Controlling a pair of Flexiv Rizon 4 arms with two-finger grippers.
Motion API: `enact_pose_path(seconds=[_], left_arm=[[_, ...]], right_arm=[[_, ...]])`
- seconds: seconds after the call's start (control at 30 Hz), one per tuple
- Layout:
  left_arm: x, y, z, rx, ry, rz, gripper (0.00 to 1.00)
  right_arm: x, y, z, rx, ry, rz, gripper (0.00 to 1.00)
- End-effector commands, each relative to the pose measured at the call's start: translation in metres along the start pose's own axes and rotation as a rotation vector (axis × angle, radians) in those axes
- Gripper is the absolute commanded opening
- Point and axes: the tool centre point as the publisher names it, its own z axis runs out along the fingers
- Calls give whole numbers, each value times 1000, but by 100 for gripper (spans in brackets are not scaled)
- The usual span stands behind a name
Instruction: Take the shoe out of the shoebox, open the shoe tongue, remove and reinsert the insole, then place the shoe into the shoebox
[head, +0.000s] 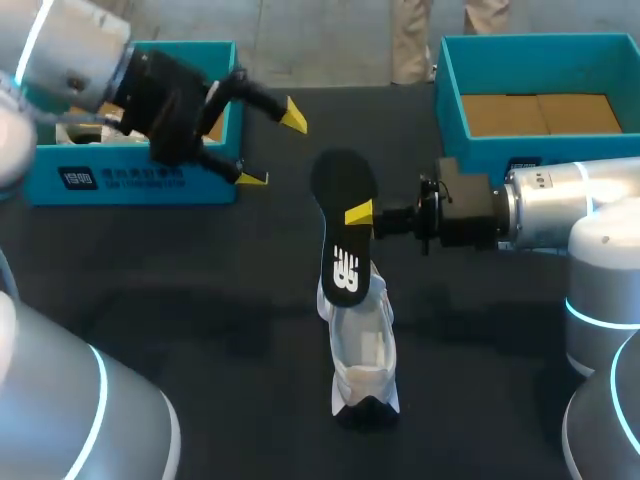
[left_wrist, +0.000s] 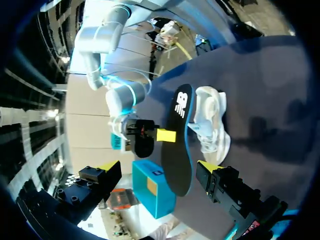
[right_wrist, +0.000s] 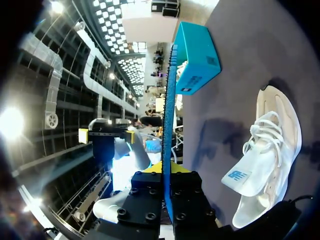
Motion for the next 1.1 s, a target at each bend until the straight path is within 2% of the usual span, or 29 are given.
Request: enact_pose_path(seconds=[0.03, 0.17, 0.4, 0.5, 0.63, 0.73, 0.9, 1.1], left_arm=[[5, -3, 1, -8, -332, 3, 100], [16, -2, 6, 13, -377, -1, 100], [61, 12, 8, -19, -506, -39, 100], [67, 13, 19, -2, -533, -54, 100], [64, 8, 32, 25, -600, -45, 100], [59, 8, 38, 12, -667, -30, 100], [55, 12, 52, -38, -713, -17, 100], [49, 14, 68, -39, -737, -24, 100]], right_arm=[[0, -1, 1, -2, -3, 0, 0], [0, -1, 1, -2, -3, 0, 0], [0, -1, 1, -2, -3, 0, 0], [0, -1, 1, -2, -3, 0, 0], [0, -1, 1, -2, -3, 0, 0], [0, -1, 1, -2, -3, 0, 0], [0, -1, 1, -2, -3, 0, 0], [0, -1, 1, -2, -3, 0, 0]])
